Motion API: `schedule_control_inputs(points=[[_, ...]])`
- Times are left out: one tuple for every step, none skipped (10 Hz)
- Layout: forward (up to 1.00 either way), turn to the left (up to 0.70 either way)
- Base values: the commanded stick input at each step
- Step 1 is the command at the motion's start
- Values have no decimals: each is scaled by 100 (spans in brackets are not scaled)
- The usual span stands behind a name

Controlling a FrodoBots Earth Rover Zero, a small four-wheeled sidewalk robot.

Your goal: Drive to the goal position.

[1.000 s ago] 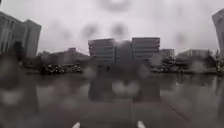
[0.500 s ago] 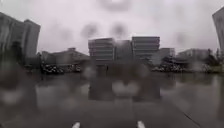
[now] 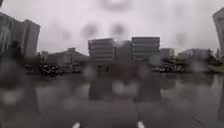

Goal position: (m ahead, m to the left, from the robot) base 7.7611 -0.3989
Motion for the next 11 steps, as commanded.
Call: schedule_control_inputs(points=[[70,0],[70,0],[70,0],[70,0],[70,0],[70,0],[70,0],[70,0],[70,0],[70,0],[70,0]])
